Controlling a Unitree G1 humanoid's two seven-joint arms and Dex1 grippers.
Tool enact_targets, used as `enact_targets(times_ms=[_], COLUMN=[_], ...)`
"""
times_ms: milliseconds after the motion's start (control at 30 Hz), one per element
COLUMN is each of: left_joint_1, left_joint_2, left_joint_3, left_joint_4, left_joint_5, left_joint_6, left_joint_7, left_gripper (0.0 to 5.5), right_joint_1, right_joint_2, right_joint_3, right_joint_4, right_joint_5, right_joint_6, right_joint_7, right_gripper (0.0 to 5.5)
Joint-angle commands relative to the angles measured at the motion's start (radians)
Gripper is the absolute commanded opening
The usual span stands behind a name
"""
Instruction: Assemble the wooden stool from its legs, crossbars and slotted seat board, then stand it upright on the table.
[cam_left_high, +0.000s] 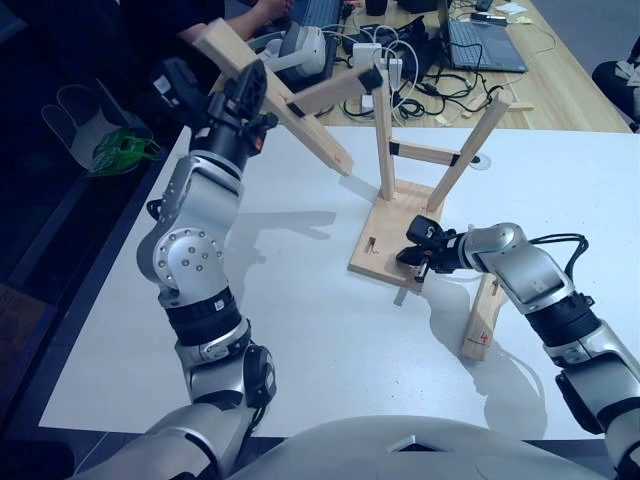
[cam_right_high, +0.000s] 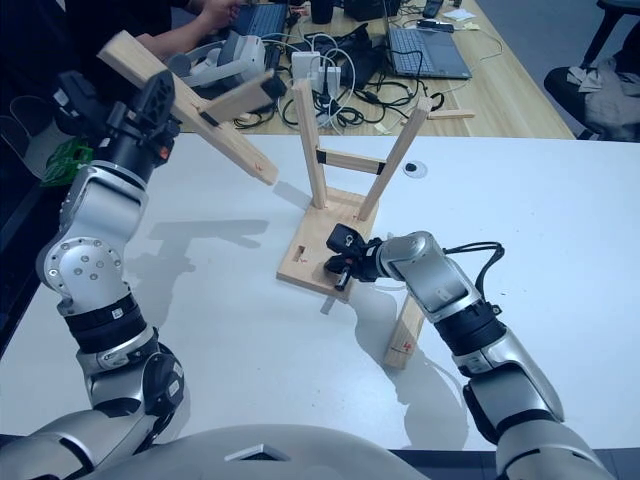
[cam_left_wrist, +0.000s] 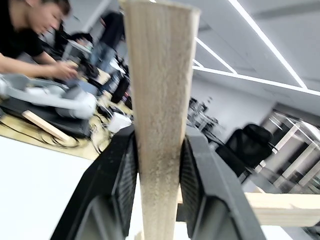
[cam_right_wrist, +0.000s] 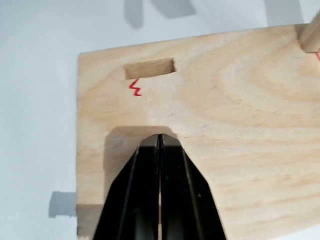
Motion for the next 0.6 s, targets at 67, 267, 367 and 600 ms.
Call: enact_targets(times_ms=[67,267,367,600], left_joint_1=[0.006,0.115,0.181,0.286], left_joint_2=[0.007,-0.050,-0.057,-0.090], left_joint_3=[-0.031,-0.085,-0.132,-0.211], left_joint_4=[-0.051,-0.131,-0.140,-0.114], left_joint_5=[-0.038,-0.059,-0.009,0.054], left_joint_6=[0.051,0.111,0.101,0.080], left_joint_7=[0.011,0.088,0.102,0.093], left_gripper=[1.03,1.03,1.03,1.03], right_joint_1=[0.029,0.224,0.261,0.244], right_joint_2=[0.087,-0.004,0.126,0.216], right_joint_3=[-0.245,-0.492,-0.628,-0.692], right_joint_4=[-0.139,-0.365,-0.347,-0.335], right_joint_5=[0.165,0.258,0.209,0.243], right_joint_6=[0.101,0.248,0.204,0.141], right_joint_7=[-0.085,-0.177,-0.409,-0.523], right_gripper=[0.00,0.00,0.00,0.00])
